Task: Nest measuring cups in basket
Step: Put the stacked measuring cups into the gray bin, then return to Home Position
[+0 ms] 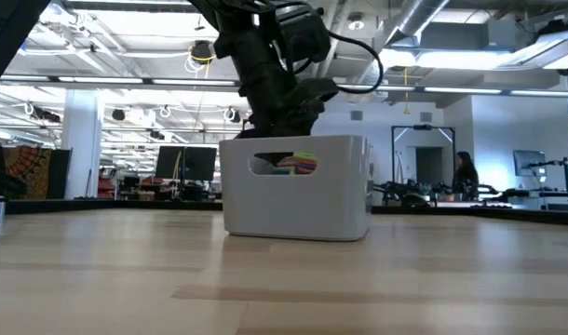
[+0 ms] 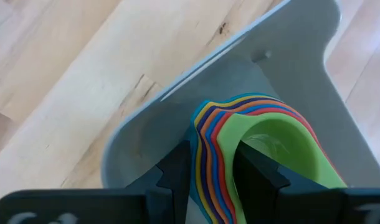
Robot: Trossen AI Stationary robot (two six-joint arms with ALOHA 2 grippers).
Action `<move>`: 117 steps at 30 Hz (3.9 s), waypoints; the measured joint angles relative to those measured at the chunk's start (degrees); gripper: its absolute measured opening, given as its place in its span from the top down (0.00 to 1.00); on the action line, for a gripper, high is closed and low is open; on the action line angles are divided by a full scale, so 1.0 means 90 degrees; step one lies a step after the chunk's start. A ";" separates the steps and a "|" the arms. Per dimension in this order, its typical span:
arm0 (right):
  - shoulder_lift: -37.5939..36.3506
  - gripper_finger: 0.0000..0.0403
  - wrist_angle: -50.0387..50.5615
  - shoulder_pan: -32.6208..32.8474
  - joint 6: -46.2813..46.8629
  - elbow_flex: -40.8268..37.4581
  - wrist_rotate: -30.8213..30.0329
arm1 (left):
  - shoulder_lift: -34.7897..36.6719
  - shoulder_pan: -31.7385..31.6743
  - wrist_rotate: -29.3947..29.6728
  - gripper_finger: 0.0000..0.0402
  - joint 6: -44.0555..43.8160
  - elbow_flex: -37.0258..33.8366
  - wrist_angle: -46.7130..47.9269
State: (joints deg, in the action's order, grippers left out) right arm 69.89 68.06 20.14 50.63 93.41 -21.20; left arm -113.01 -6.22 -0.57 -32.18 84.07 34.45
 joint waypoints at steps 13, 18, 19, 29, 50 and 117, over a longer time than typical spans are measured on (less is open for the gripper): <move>0.0002 0.68 0.0067 0.0002 0.0039 0.0000 -0.0211 | 0.0257 0.0068 0.0443 0.76 -0.0267 -0.0024 0.0627; 0.0005 0.68 0.0031 0.0002 0.0051 0.0000 -0.0211 | 0.0357 0.0066 0.0474 0.75 0.0271 -0.0024 0.0548; 0.0005 0.68 0.0026 0.0002 0.0059 0.0000 -0.0215 | 0.0357 0.0063 0.0469 0.74 0.0335 -0.0024 0.0527; 0.0024 0.68 0.0096 0.0002 0.0254 -0.0030 -0.0642 | 0.0500 0.0063 0.0450 0.57 0.0401 -0.0024 0.0535; -0.1541 0.81 -0.6110 -0.0303 -0.2014 -0.4857 0.0508 | 0.4194 0.0163 0.1324 0.65 0.1115 -0.2872 -0.2901; -0.7242 0.98 -0.9498 -0.1255 -0.5962 -1.0324 0.1221 | 1.2546 0.0748 0.0981 1.00 0.4225 -0.9212 -0.4221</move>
State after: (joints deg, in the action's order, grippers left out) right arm 4.71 -17.42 8.85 -3.02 0.49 -10.21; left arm -0.10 0.51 8.26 5.84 1.16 -3.54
